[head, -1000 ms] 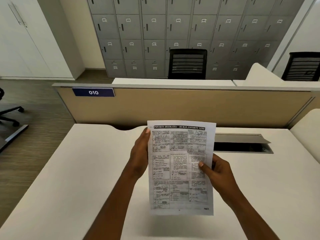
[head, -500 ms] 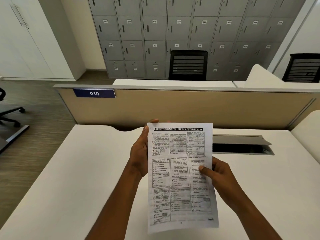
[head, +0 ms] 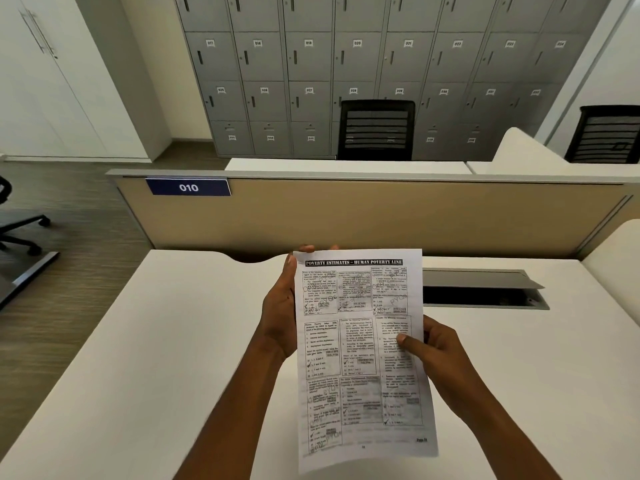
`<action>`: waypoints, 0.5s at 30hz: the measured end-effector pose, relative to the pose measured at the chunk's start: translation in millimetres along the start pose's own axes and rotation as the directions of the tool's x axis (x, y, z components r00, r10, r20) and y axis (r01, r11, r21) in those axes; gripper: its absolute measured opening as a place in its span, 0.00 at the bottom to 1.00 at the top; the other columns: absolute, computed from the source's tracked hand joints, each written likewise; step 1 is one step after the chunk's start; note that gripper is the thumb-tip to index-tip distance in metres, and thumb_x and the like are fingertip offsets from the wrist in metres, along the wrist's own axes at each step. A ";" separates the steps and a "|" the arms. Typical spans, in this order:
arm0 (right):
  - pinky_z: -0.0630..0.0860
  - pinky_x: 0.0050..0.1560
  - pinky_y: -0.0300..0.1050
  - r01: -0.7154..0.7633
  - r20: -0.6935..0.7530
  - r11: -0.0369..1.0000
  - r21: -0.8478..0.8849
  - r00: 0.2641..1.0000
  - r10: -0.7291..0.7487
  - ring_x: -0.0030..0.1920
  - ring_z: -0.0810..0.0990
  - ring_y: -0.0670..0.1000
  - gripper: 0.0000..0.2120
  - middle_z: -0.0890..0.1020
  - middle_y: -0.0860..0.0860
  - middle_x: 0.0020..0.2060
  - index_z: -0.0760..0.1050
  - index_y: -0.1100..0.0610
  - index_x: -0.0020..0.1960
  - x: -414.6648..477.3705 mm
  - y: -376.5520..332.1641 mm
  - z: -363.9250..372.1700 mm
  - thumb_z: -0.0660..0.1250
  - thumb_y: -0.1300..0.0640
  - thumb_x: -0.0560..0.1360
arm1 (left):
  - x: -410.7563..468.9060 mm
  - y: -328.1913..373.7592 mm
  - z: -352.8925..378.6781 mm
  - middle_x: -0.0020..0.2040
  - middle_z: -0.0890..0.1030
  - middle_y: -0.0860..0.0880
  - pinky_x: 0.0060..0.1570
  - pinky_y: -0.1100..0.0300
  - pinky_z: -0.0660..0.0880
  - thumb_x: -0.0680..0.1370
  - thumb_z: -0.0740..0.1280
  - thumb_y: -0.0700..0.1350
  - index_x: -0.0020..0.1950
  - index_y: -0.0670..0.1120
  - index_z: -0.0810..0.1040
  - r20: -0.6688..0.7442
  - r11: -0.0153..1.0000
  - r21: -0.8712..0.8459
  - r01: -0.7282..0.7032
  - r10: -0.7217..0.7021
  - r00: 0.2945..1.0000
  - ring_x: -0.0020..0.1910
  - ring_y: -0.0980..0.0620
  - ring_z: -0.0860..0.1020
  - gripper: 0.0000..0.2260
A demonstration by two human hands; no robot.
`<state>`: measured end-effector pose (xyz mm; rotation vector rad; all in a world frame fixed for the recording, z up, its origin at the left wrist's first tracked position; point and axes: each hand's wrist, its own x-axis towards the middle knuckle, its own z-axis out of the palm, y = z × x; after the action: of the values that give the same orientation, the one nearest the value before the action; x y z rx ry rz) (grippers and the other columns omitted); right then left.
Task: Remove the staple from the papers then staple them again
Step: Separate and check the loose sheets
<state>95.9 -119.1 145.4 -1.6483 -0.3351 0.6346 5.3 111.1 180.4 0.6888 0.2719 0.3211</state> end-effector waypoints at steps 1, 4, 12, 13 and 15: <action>0.83 0.54 0.62 -0.001 -0.001 1.000 0.004 1.000 0.001 0.51 0.88 0.57 0.12 0.88 0.52 0.52 0.80 0.55 0.61 -0.2 0.0 -0.5 0.66 0.64 0.80 | 0.4 0.0 -0.4 0.73 0.77 0.39 0.68 0.37 0.75 0.88 0.51 0.55 0.69 0.48 0.73 -0.003 1.000 0.011 -0.003 0.004 1.000 0.73 0.35 0.75 0.18; 0.82 0.55 0.62 -0.001 -0.014 1.000 0.012 1.000 0.001 0.51 0.87 0.57 0.12 0.88 0.52 0.53 0.80 0.56 0.61 -0.2 0.3 -2.1 0.66 0.65 0.80 | 1.9 0.8 -2.3 0.72 0.79 0.41 0.68 0.39 0.76 0.87 0.52 0.56 0.75 0.51 0.73 -0.040 0.995 0.092 -0.040 0.044 0.998 0.70 0.38 0.78 0.20; 0.83 0.55 0.63 -0.002 -0.060 1.000 0.026 0.998 0.003 0.51 0.88 0.57 0.12 0.87 0.53 0.53 0.80 0.57 0.62 -0.9 6.8 -6.0 0.67 0.65 0.79 | -2.7 -8.3 -13.8 0.50 0.89 0.45 0.43 0.55 0.84 0.82 0.69 0.47 0.51 0.50 0.88 -0.235 0.831 0.536 -0.146 0.313 0.920 0.47 0.48 0.87 0.08; 0.83 0.55 0.63 -0.001 -0.061 1.000 0.026 0.998 0.002 0.51 0.87 0.57 0.13 0.87 0.53 0.53 0.80 0.57 0.62 -1.1 7.9 -6.2 0.67 0.65 0.79 | -3.6 -9.7 -14.4 0.50 0.89 0.46 0.42 0.56 0.84 0.81 0.70 0.47 0.51 0.50 0.88 -0.233 0.824 0.547 -0.146 0.318 0.919 0.46 0.48 0.88 0.07; 0.82 0.55 0.63 0.000 -0.061 1.000 0.029 0.998 0.002 0.51 0.87 0.57 0.13 0.87 0.54 0.54 0.80 0.57 0.62 -1.1 10.2 -6.1 0.67 0.65 0.79 | -5.5 -12.1 -12.8 0.49 0.90 0.48 0.41 0.58 0.84 0.78 0.73 0.51 0.52 0.51 0.88 -0.214 0.806 0.573 -0.148 0.322 0.922 0.46 0.49 0.89 0.07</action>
<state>97.2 -126.6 136.2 -1.6366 -0.2796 0.5856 -1.9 107.6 163.8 1.2552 0.5872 0.6062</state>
